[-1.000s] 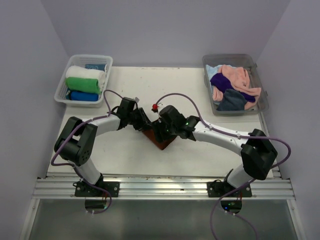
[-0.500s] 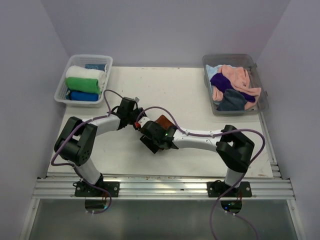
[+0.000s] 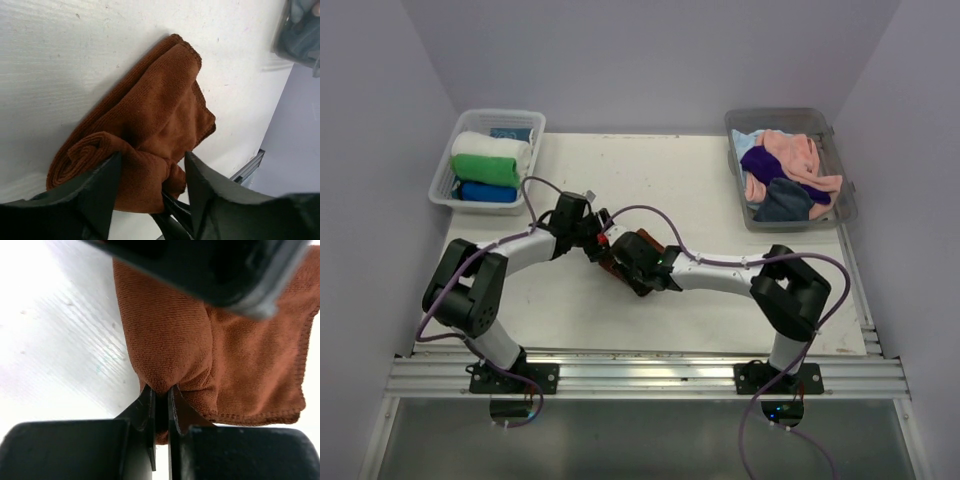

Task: Roll the towels
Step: Roll the towel

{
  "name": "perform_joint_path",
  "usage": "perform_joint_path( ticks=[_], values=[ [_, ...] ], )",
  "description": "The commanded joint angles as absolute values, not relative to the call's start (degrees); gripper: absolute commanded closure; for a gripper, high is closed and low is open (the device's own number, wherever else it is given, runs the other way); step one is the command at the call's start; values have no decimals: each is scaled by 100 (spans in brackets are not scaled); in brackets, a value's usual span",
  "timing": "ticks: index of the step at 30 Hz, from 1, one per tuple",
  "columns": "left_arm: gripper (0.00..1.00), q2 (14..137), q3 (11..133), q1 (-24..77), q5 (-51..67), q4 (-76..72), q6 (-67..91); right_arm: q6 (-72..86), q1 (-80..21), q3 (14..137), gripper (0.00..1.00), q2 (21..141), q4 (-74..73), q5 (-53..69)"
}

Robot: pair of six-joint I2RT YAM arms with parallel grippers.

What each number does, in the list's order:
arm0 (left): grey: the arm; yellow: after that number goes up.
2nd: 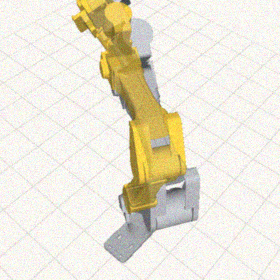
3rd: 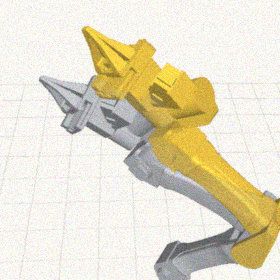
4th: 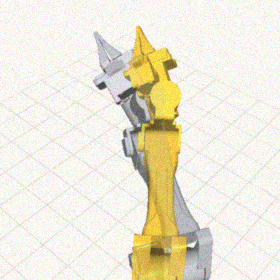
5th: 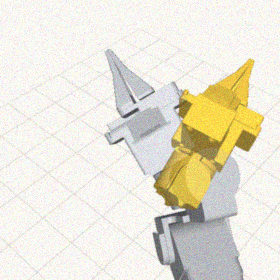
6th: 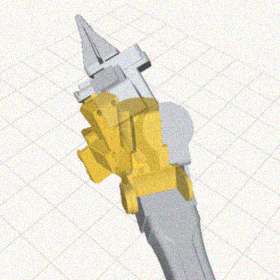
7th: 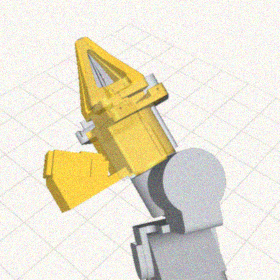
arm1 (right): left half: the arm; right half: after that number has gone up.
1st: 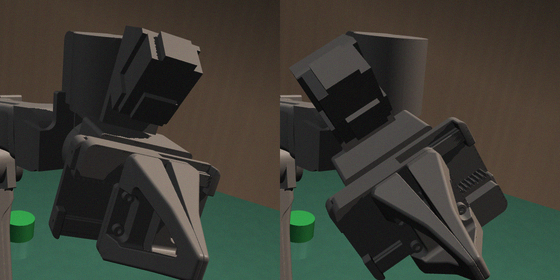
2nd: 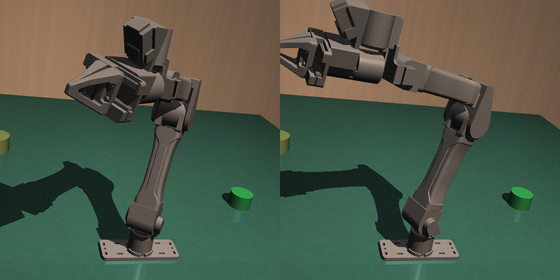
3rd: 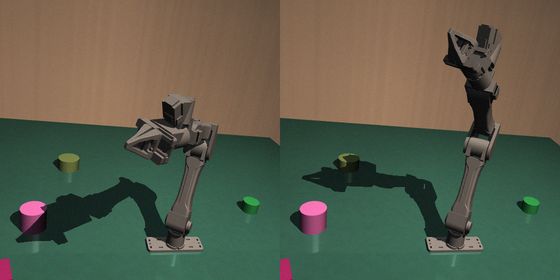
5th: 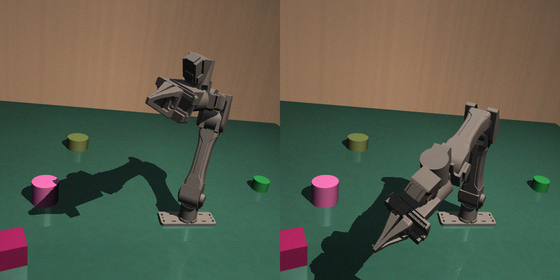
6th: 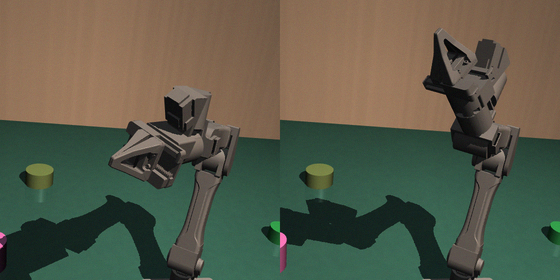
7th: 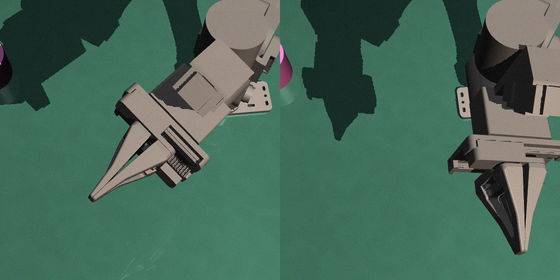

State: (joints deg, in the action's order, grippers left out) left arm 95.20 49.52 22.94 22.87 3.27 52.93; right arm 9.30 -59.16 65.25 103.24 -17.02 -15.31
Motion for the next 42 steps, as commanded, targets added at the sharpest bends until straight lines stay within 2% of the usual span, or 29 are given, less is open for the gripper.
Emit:
perform_joint_path(
  ticks=[1, 2, 3, 6, 9, 14, 22, 31, 42],
  values=[
    [39, 9195, 4764, 2023, 2091, 905, 4948, 1221, -5547, 6294, 100, 10152, -1196, -452],
    [36, 9106, 4764, 1969, 2118, 914, 4896, 1248, -5476, 6276, 100, 10151, -1169, -283],
    [23, 9018, 4755, 1934, 2153, 931, 4878, 1265, -5380, 6249, 100, 10151, -1143, -81],
    [9, 8711, 4816, 1784, 2206, 1046, 4782, 1380, -5221, 6196, 100, 10221, -1002, 482],
    [6, 8508, 4895, 1662, 2232, 1230, 4685, 1511, -5116, 6205, 100, 10283, -914, 895],
    [7, 8288, 4790, 1389, 2276, 1371, 4641, 1678, -4992, 6179, 100, 10309, -774, 1371],
    [19, 7815, 4395, 1178, 2303, 1336, 4685, 2169, -4668, 6126, 100, 10546, -589, 2388],
    [15, 7725, 3586, 1186, 2733, 730, 4825, 2952, -4061, 6038, 100, 10889, -26, 3805],
    [18, 8331, 3761, 1450, 2777, 185, 5150, 3717, -3516, 6021, 100, 11601, 693, 4947]
  ],
)
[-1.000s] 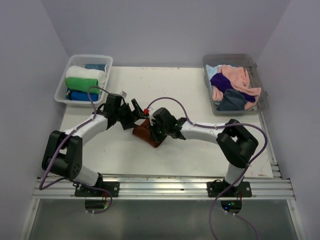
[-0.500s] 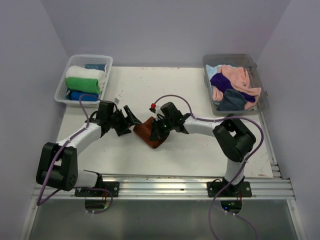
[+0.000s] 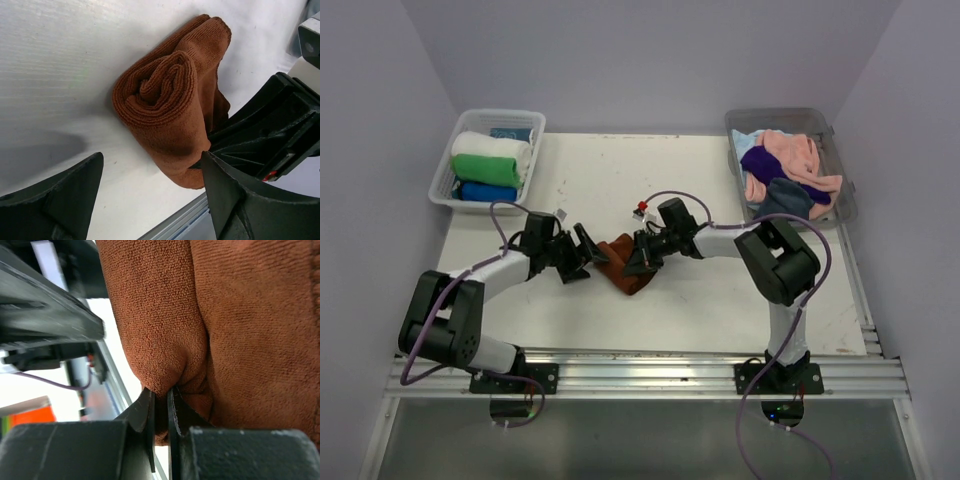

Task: Roll the towels
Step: Roll the towel

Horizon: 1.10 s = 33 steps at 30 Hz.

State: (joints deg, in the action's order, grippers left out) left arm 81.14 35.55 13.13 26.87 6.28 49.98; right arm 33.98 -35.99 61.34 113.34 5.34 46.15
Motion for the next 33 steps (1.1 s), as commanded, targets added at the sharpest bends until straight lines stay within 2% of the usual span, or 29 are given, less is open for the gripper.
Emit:
perform_joint_path(
  ticks=[1, 7, 11, 12, 13, 15, 16, 19, 24, 28, 33],
  values=[
    [19, 8393, 3779, 1476, 2777, 115, 5185, 3857, -3498, 5994, 100, 11619, 781, 5000],
    [34, 8727, 3823, 1608, 2699, -158, 5326, 3903, -3393, 6012, 100, 11558, 730, 5001],
    [49, 8859, 3902, 1652, 2602, -106, 5431, 3560, -3384, 6143, 100, 11339, 195, 4703],
    [51, 8894, 3928, 1661, 2549, -71, 5449, 3386, -3384, 6161, 96, 11260, 19, 4580],
    [52, 8912, 3955, 1670, 2514, -9, 5449, 3271, -3392, 6179, 83, 10998, -217, 4457],
    [53, 8947, 4043, 1687, 2461, 254, 5449, 2912, -3436, 6222, 68, 10689, -735, 3922],
    [54, 8947, 4052, 1687, 2452, 333, 5449, 2770, -3471, 6257, 55, 10400, -930, 3702],
    [54, 8974, 4096, 1696, 2461, 413, 5449, 2488, -3647, 6275, 39, 9968, -1327, 2797],
    [55, 8991, 4166, 1723, 2461, 527, 5432, 1927, -4490, 6354, 38, 9247, -1634, 306],
    [55, 9017, 4192, 1723, 2461, 615, 5414, 1328, -5254, 6478, 38, 9202, -1592, -997],
    [55, 9035, 4201, 1723, 2435, 642, 5397, 626, -5888, 6503, 38, 9325, -1213, -1537]
  ],
)
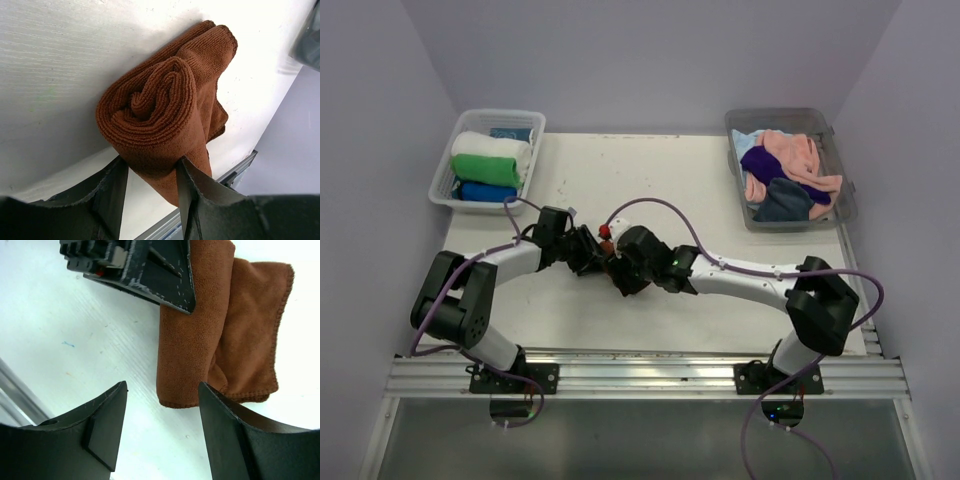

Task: Roll the towels
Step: Roll the towel

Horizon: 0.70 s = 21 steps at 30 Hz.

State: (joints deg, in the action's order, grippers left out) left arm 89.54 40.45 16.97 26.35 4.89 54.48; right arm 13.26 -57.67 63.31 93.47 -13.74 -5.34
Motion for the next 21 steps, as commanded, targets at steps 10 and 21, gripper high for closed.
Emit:
perform_joint_path(
  ticks=[10, 21],
  values=[
    [55, 9044, 4210, 1731, 2399, 677, 5423, 474, -6109, 6671, 41, 10098, -888, -1670],
    [33, 8552, 4219, 1714, 2452, 756, 5247, 1492, -5389, 6294, 98, 10143, -265, -161]
  ],
)
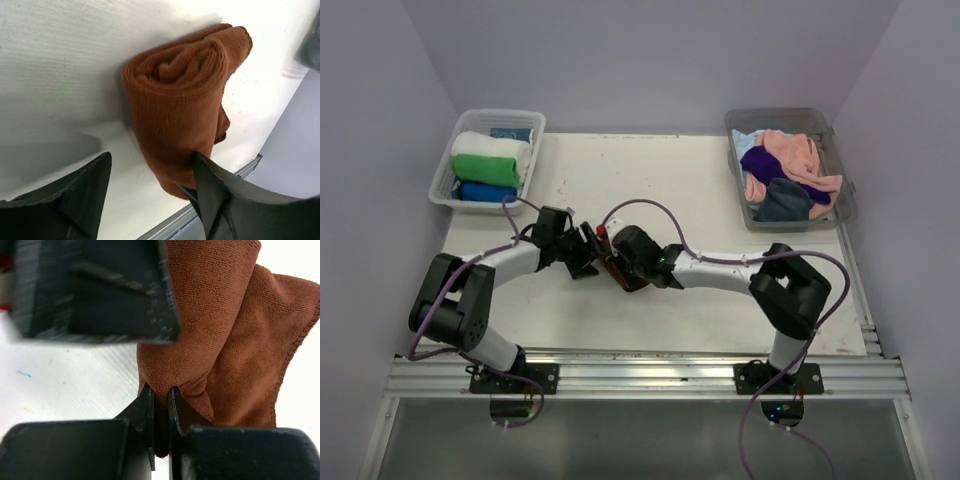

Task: Roll the towels
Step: Roll the towel

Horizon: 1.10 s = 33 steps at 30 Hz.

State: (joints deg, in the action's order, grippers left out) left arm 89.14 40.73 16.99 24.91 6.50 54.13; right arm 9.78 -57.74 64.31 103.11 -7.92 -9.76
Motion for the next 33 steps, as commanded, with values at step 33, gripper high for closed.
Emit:
perform_joint_path(
  ticks=[33],
  values=[
    [45, 8965, 4104, 1705, 2611, 500, 5300, 3868, -3779, 5255, 72, 10442, 2015, 4088]
  ],
)
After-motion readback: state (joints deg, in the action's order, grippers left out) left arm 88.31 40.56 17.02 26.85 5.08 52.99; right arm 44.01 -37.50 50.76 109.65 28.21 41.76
